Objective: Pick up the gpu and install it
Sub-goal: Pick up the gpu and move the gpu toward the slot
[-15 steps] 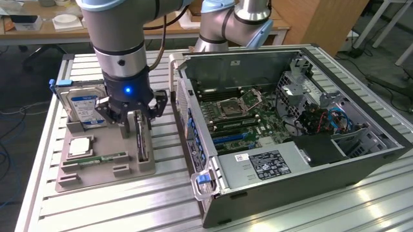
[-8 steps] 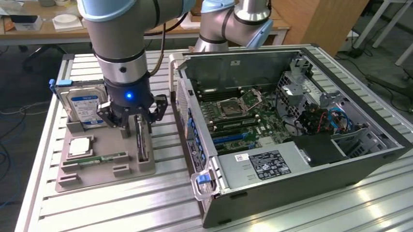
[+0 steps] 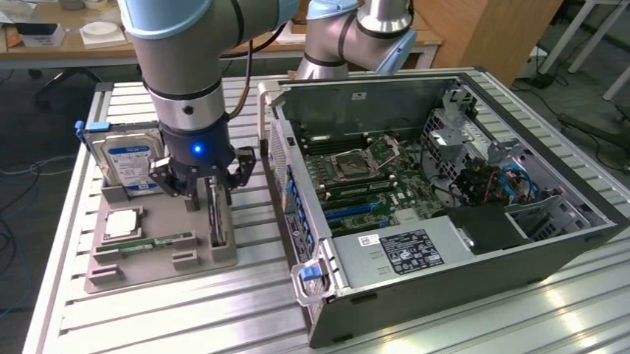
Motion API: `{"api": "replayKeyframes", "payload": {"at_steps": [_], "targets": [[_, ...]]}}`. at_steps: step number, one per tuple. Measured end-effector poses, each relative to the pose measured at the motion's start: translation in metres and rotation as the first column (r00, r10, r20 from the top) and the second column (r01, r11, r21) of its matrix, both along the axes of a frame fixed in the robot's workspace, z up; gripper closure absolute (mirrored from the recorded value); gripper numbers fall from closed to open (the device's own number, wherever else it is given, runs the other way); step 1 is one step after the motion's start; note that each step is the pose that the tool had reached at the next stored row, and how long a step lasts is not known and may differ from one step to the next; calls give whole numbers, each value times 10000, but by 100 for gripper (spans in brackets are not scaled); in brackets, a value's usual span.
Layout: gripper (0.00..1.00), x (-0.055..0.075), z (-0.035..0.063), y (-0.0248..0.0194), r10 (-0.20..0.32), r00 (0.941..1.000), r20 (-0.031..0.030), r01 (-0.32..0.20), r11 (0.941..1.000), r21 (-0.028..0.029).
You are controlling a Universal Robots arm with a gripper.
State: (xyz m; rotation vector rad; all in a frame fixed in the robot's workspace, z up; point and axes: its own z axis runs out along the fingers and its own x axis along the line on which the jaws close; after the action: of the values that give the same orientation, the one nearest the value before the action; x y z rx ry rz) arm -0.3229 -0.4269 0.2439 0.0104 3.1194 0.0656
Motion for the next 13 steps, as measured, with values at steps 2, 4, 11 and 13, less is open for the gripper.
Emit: {"api": "replayKeyframes", "payload": {"at_steps": [2,4,11,13], "targets": [[47,1,-10,37,3,10000,-1,-3,10000,-31],[47,1,-24,58,3,10000,-2,-3,9998,-215],[47,1,-84,74,3,10000,-5,-4,9994,-343],[47,0,-116,77,3,10000,-4,-3,9994,-343]]}}
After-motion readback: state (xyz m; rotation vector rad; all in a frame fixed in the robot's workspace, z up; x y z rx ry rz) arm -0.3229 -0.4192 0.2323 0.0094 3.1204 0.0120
